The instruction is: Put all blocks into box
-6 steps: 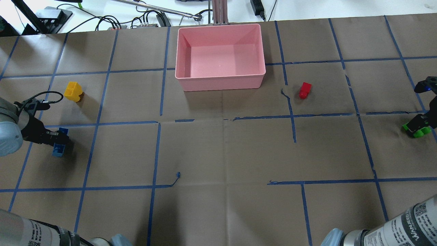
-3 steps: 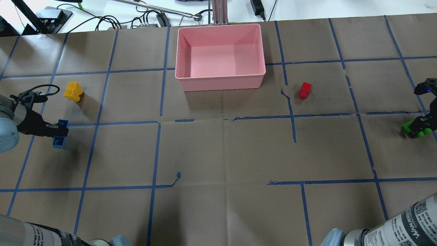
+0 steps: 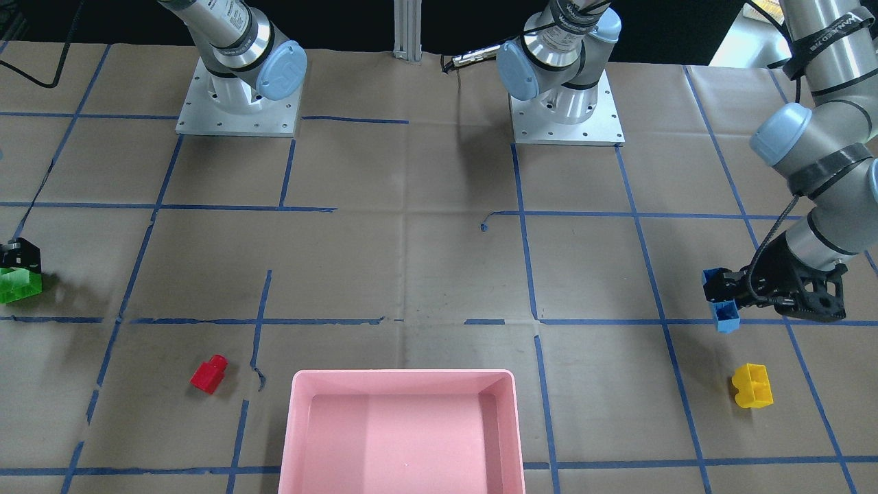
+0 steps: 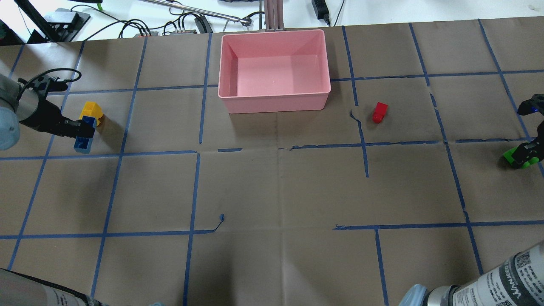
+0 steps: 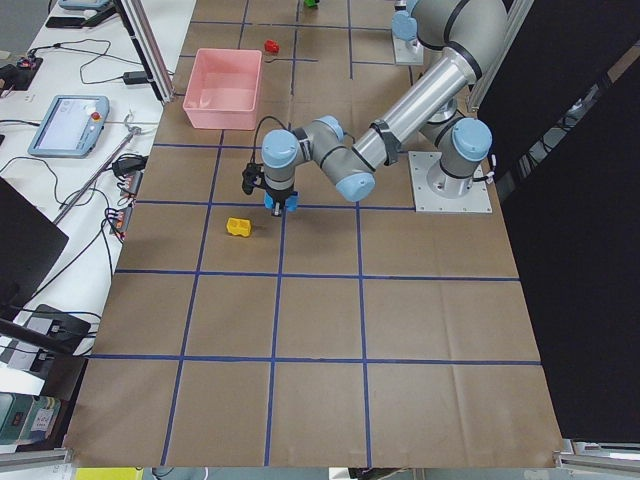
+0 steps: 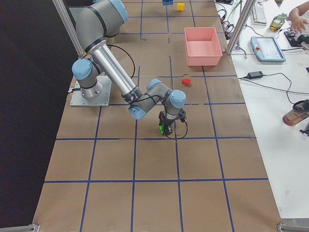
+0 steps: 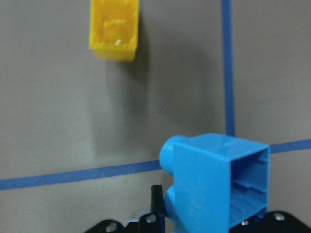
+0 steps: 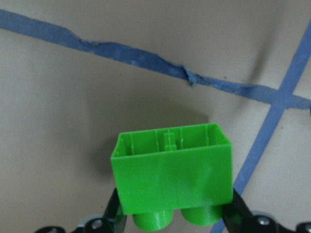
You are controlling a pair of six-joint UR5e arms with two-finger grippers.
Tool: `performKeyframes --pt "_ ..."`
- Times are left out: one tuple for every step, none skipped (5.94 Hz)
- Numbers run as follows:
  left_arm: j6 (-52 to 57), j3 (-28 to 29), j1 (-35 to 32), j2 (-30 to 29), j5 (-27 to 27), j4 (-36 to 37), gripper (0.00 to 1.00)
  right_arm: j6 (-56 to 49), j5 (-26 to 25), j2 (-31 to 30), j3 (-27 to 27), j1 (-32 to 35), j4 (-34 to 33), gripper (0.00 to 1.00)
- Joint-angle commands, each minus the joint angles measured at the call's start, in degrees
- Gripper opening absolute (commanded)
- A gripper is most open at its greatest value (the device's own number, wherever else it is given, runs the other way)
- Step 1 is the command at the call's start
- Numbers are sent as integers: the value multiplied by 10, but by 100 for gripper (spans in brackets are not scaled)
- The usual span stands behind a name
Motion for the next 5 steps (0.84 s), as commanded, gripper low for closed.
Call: performKeyframes --pt "-167 98 -129 -21 1 -57 0 17 8 -32 -41 33 10 27" --pt "-279 151 -195 -47 -3 -52 0 35 19 -36 -74 63 34 26" --pt "-373 224 -254 -87 -5 -50 0 73 33 -45 -127 88 99 26" --pt "-459 282 -300 -126 -7 -37 0 134 44 -45 -193 130 179 26" --pt "-514 301 -334 -160 -19 22 0 208 46 -43 -246 179 241 26"
